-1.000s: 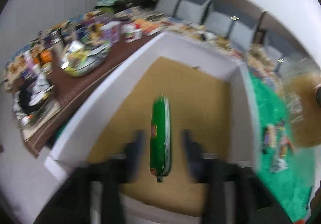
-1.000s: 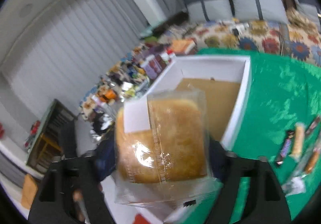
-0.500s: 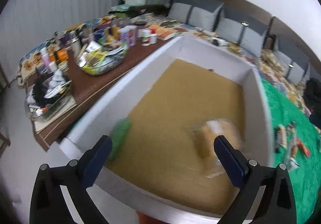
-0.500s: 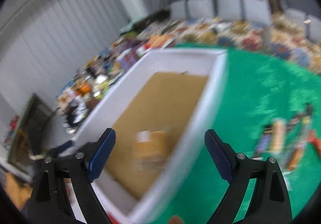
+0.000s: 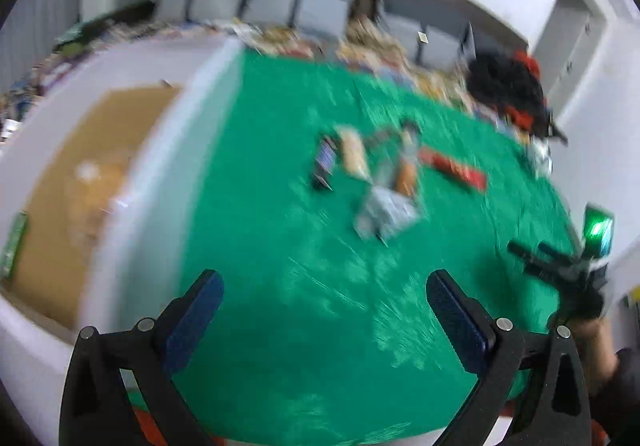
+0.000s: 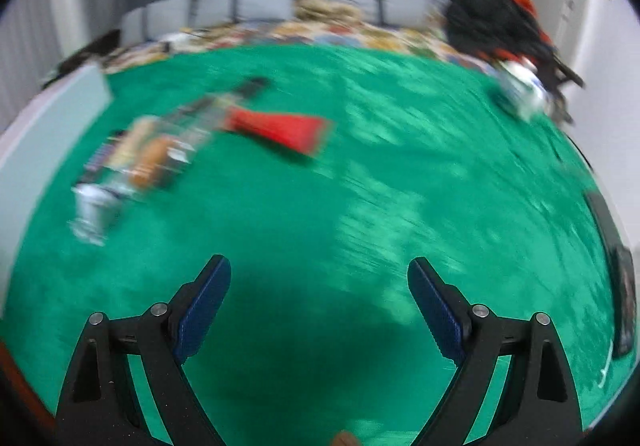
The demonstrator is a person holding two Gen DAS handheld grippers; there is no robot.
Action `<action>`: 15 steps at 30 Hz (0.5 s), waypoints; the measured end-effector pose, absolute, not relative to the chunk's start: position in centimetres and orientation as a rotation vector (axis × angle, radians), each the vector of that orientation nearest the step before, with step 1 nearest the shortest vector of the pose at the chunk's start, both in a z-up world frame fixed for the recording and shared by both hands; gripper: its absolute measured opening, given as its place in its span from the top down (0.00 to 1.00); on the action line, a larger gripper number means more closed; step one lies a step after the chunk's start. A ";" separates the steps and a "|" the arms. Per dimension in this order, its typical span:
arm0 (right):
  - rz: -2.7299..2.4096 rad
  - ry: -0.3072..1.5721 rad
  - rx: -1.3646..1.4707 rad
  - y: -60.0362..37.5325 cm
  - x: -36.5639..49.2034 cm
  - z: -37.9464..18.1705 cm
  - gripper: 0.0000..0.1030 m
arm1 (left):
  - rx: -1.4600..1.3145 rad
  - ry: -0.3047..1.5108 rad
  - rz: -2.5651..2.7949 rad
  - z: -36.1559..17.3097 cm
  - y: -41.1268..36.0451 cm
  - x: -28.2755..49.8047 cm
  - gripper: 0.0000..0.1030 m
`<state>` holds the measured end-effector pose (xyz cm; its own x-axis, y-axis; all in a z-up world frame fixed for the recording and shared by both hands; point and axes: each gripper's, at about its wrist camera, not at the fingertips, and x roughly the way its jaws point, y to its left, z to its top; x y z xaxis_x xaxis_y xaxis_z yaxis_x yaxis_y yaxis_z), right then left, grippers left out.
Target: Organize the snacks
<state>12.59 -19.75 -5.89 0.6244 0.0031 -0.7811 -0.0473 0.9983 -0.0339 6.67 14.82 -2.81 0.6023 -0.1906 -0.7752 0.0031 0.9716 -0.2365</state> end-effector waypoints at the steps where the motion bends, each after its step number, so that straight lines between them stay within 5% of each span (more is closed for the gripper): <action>1: 0.003 0.909 -0.048 -21.4 12.6 -6.5 0.10 | -0.204 0.945 -0.120 -4.0 13.4 7.2 0.02; 15: -0.013 0.934 -0.002 -24.7 13.6 -9.1 0.09 | -0.050 1.005 -0.010 -11.6 9.5 13.0 0.02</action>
<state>13.62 -24.72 -9.11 0.5945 -0.0121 -0.8040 0.0102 0.9999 -0.0075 13.01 9.46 -11.59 0.5365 -0.0315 -0.8433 -0.0142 0.9988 -0.0464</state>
